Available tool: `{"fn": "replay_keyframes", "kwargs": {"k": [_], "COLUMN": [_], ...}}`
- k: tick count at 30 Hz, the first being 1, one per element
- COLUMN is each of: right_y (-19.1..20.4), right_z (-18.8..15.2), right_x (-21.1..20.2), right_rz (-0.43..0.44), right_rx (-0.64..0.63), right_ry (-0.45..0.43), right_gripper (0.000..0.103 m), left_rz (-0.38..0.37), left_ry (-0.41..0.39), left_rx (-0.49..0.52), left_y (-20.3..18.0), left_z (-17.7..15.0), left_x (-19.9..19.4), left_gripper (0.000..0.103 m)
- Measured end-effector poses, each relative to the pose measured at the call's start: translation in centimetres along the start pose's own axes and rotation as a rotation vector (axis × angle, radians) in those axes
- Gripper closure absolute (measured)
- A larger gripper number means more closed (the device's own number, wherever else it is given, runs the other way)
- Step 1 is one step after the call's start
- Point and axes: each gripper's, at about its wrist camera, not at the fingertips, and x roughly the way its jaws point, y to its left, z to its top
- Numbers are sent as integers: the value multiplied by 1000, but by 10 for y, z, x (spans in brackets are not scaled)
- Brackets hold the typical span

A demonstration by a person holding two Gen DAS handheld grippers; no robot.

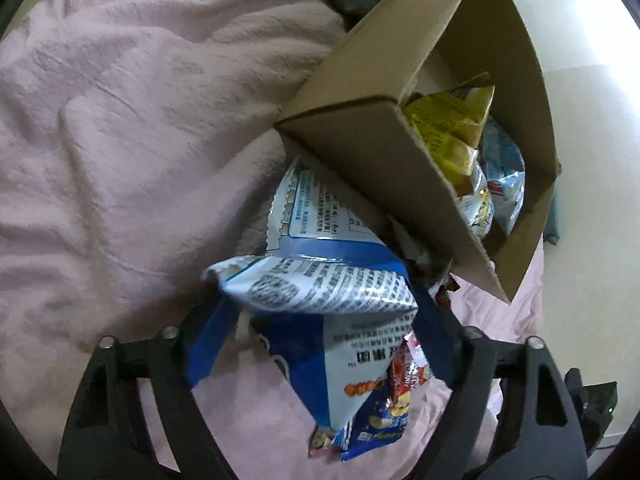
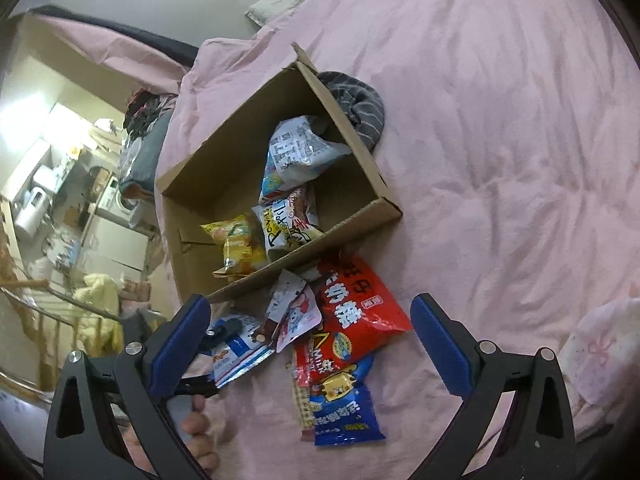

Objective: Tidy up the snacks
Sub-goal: 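Grasp the blue cartoon snack bag with the right tool while the left tool grasps a white-blue bag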

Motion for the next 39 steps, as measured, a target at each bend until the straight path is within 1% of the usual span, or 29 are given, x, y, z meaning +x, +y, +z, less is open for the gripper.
{"fn": "replay_keyframes", "kwargs": {"k": [1,2,4,6,8,10,13,14,16,17,18,20,21,22,24,26,31,34,35,36,38,39], "right_y": [-1,-2,-2,-2,-2,-2,0,1,5,7,11,14,17,18,21,24,38,41,43,44,48,48], "right_z": [0,1,1,2,2,2,-1,-3,-11,-16,-23,-36,-44,-50,-64,-75,-92,-98,-98,-98,-100,-101], "right_x": [1,1,2,6,10,13,20,24,33,40,48,59,66,69,80,90,112,121,121,120,116,113], "right_rz": [2,-1,-5,-2,-3,-9,-5,-14,-60,-95,-130,-159,-174,-188,-237,-276,-367,-399,-397,-401,-408,-404], "right_rx": [8,8,7,8,3,-9,-8,-15,-47,-77,-111,-155,-184,-202,-247,-281,-391,-412,-417,-424,-445,-444], "right_ry": [2,3,6,21,36,53,89,114,168,205,247,312,353,370,415,445,466,473,469,468,471,478], "right_gripper": [1,1,1,1,1,1,1,1,1,1,1,1,4,7,19,22,24,32,42,47,52,53], "left_rz": [-1,-3,2,17,31,59,125,148,214,247,263,267,259,247,227,240,255,251,250,249,248,248], "left_ry": [-2,-2,-21,-24,-26,-28,-32,-33,-39,-42,-46,-51,-51,-45,-30,-29,-29,-29,-30,-32,-37,-37], "left_rx": [8,13,24,43,55,93,196,230,330,381,406,423,410,392,370,374,380,383,386,388,388,388], "left_y": [-2,-4,-6,-7,-5,-8,-19,-20,-30,-33,-33,-30,-26,-23,-17,-17,-17,-19,-19,-20,-22,-22], "left_z": [0,-1,-3,-4,-10,-12,-17,-17,-21,-22,-22,-22,-22,-22,-23,-23,-24,-25,-25,-25,-25,-25], "left_x": [0,0,-6,-12,-28,-43,-69,-74,-86,-92,-96,-101,-103,-103,-101,-95,-93,-95,-95,-96,-99,-99], "left_gripper": [39,41,51,57,58,58,58,58,58,58,58,58,58,58,58,58,58,58,58,58,58,58]}}
